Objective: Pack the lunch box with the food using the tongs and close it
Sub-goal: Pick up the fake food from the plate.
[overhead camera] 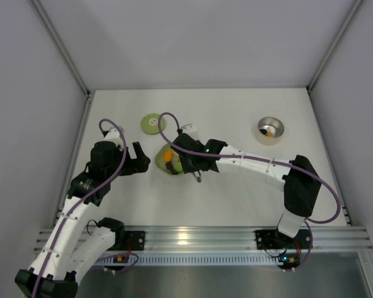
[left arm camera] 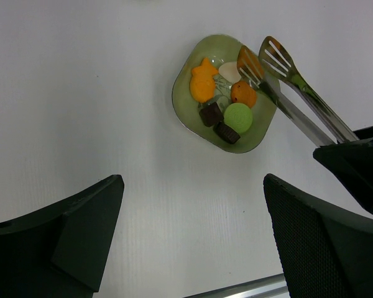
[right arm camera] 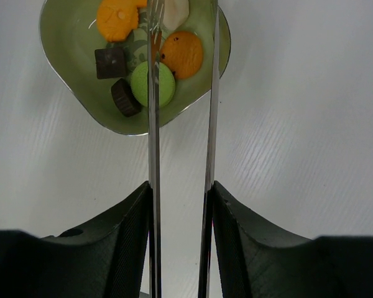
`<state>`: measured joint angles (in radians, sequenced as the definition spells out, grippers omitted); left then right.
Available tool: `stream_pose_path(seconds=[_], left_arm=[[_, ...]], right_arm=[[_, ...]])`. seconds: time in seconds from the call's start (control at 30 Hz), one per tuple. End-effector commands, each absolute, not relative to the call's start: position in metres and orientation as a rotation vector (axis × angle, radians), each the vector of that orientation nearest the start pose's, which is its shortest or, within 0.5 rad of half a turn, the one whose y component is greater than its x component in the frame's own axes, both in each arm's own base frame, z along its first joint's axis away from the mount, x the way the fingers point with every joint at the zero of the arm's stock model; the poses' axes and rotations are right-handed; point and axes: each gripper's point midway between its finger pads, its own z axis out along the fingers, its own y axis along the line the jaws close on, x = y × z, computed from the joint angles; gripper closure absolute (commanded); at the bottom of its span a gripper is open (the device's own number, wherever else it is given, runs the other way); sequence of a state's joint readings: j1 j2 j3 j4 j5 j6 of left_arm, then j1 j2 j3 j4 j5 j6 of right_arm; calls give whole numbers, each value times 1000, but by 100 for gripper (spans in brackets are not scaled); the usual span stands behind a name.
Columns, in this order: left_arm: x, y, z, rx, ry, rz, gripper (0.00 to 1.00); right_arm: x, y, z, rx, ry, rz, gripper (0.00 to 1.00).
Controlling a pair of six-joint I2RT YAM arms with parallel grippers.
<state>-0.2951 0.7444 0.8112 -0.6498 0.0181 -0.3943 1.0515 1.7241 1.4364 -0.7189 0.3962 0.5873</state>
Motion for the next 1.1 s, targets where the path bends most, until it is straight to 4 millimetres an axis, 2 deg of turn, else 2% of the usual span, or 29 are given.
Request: stream_pose_path(seconds=[0.0, 0.23, 0.73, 1.07], left_arm=[[243, -94, 209, -85, 2139, -431, 1], [243, -95, 210, -85, 2136, -434, 1], [243, -94, 210, -86, 2135, -433, 1], [243, -94, 209, -84, 2136, -431, 1]], right_arm=[[250, 366, 152, -412, 2372, 292, 59], [250, 372, 138, -444, 2395, 282, 59], [250, 379, 136, -456, 2405, 297, 59], [253, 377, 138, -457, 2406, 289, 78]])
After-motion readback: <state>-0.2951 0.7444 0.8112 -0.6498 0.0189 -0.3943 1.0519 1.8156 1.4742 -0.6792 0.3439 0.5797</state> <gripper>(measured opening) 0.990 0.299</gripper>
